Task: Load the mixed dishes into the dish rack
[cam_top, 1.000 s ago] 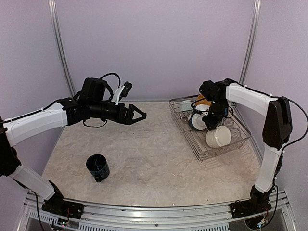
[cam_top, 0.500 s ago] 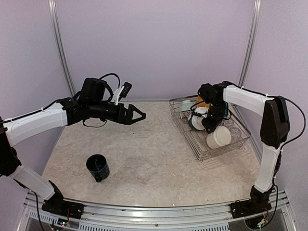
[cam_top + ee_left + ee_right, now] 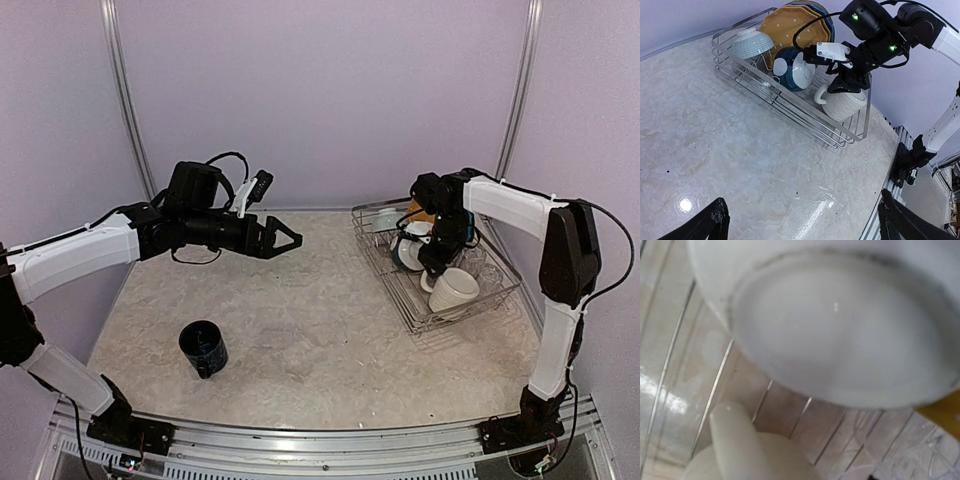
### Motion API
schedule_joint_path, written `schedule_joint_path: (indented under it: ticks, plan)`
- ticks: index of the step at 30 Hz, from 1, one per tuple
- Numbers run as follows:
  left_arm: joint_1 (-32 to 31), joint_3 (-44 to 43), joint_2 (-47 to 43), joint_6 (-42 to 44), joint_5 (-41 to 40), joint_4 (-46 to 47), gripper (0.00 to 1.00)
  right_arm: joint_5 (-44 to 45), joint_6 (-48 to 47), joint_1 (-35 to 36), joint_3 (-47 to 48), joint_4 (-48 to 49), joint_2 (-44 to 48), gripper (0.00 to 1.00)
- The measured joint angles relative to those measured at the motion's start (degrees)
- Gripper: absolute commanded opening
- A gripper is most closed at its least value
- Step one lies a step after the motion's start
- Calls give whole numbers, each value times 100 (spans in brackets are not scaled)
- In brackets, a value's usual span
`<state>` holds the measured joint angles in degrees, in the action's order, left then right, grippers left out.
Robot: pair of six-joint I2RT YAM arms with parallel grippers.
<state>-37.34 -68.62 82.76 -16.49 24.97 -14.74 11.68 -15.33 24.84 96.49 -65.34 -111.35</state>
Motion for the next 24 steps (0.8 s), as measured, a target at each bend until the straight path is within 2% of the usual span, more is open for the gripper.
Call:
schedule_joint_path:
  ticks: [10, 24]
  plan:
    - [13, 0, 0, -2, -31, -35, 99, -131, 275, 0, -92, 109, 0, 41]
    - [24, 0, 0, -22, -42, -42, 99, 208, 1086, 2, -177, 273, 0, 38]
